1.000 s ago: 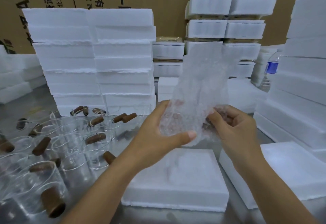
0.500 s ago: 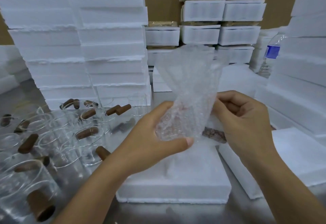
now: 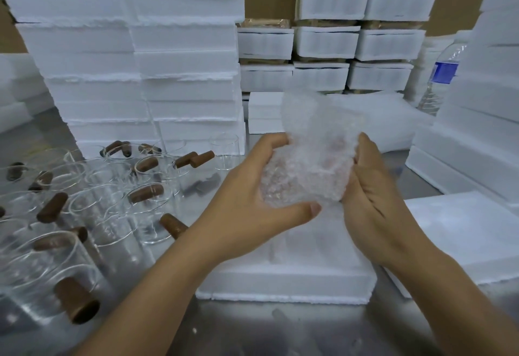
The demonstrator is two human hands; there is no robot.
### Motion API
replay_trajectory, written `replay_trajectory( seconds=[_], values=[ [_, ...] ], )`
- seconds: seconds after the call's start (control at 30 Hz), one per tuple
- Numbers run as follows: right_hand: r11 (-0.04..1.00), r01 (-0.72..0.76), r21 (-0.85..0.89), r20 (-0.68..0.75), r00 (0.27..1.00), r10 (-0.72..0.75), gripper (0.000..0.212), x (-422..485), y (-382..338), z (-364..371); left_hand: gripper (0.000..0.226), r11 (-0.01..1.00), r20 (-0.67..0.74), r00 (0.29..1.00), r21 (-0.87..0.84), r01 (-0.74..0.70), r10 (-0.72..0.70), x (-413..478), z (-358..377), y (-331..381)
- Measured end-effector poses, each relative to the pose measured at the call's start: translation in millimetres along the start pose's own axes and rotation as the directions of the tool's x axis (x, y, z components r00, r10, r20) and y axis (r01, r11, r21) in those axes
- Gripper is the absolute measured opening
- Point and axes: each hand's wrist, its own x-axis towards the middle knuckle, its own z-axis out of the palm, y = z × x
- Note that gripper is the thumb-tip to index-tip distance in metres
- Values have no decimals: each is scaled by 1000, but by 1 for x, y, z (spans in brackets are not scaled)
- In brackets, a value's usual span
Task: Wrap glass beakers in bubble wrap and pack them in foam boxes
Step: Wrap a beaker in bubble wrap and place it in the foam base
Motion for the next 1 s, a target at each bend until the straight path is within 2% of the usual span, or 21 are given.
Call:
replay_trajectory(
  seconds=[0.1,0.2,0.33,0.4,0.5,0.6,0.67,0.7,0.77,0.83,0.9,1.0],
  values=[
    [1000,10,20,9,1000,-10,29,1,2,1,58,1000,36,999,22,-17,16,-1,2,1],
    [999,11,-38,68,998,-9,31,1,0,2,58,996,53,999,88,2,-7,-2,3,2],
    [993,-91,-74,140,985,101,40,0,-2,2,49,990,30,1000,139,-3,-2,-2,4,3],
    [983,-178,37,130,976,172,37,1,-8,-2,46,994,13,1000,113,5,-7,0,4,3],
    [925,-213,315,-59,968,243,37,6,-17,-12,41,1000,-22,1000,2,10,-10,2,1,3],
    [891,-148,430,-258,925,278,45,9,-13,-23,40,995,-12,999,-98,34,-35,2,-4,1],
    [899,-54,435,-325,921,213,38,7,-14,-23,40,994,17,998,-96,57,-55,2,-5,-1],
    [932,29,361,-349,931,107,32,5,-16,-20,40,994,39,997,-94,64,-60,2,-4,-1],
    [967,251,44,-321,920,-225,23,1,-21,-12,39,991,69,996,-114,66,-59,3,-3,-2],
    [864,450,-226,-194,848,-493,29,-3,-19,-2,35,990,64,996,-129,65,-57,3,-3,-3],
    [812,472,-343,-134,832,-539,33,-3,-14,6,37,993,31,996,-83,82,-80,3,-2,-4],
    [845,341,-412,-159,887,-435,28,-2,-9,10,47,997,-23,998,46,54,-53,4,0,-2]
  ],
)
